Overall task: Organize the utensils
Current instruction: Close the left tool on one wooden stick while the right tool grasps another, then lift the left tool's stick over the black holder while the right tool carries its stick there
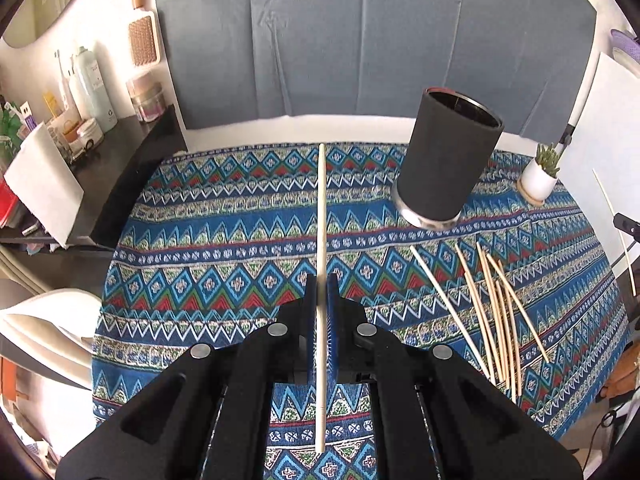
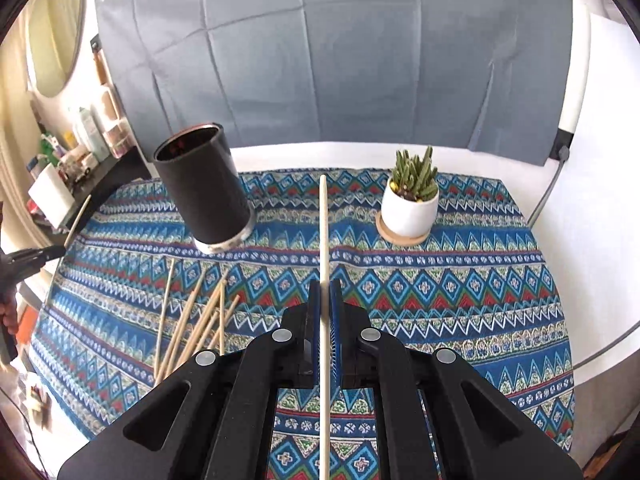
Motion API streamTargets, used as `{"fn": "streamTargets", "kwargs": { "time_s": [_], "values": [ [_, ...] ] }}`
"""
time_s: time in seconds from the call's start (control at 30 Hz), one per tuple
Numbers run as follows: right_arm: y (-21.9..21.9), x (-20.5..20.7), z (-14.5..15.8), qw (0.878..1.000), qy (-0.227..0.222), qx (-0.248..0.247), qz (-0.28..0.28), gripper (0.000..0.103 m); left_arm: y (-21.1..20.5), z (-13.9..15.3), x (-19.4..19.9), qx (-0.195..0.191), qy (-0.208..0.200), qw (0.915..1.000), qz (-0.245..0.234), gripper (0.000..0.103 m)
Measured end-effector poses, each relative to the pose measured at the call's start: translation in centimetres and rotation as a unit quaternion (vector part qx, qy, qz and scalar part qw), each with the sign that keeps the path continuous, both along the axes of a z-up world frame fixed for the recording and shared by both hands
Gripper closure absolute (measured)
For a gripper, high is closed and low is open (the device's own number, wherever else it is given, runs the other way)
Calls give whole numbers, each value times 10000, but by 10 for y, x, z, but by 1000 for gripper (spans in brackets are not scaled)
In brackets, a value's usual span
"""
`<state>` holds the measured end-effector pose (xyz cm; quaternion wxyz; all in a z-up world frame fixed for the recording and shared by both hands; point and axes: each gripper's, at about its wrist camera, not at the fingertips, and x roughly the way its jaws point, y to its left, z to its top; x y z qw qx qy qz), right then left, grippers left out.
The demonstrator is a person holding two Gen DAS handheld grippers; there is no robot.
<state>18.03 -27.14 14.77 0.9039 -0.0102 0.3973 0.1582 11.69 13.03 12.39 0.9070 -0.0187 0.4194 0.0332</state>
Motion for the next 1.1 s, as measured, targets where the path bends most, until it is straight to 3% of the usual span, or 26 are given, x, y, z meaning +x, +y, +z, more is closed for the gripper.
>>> {"fn": "streamTargets", "kwargs": {
  "time_s": [0.3, 0.6, 0.7, 0.9, 1.1],
  "values": [
    [15, 13, 44, 9986, -471, 131, 202, 99, -10, 70, 24, 78, -522, 9986, -75, 98],
    [40, 46, 82, 9956, -756, 312, 448, 99, -24, 110, 65, -6, -794, 9964, -311, 98],
    [55, 57, 91, 9939, -858, 401, 573, 99, -29, 119, 81, -176, -873, 9952, -416, 98],
    [86, 77, 105, 9861, -1235, 705, 857, 99, -37, 129, 108, -901, -1081, 9868, -804, 98],
    [102, 100, 103, 9748, -1531, 1288, 991, 98, -37, 128, 129, -1161, -1522, 9777, -863, 98]
  ]
}}
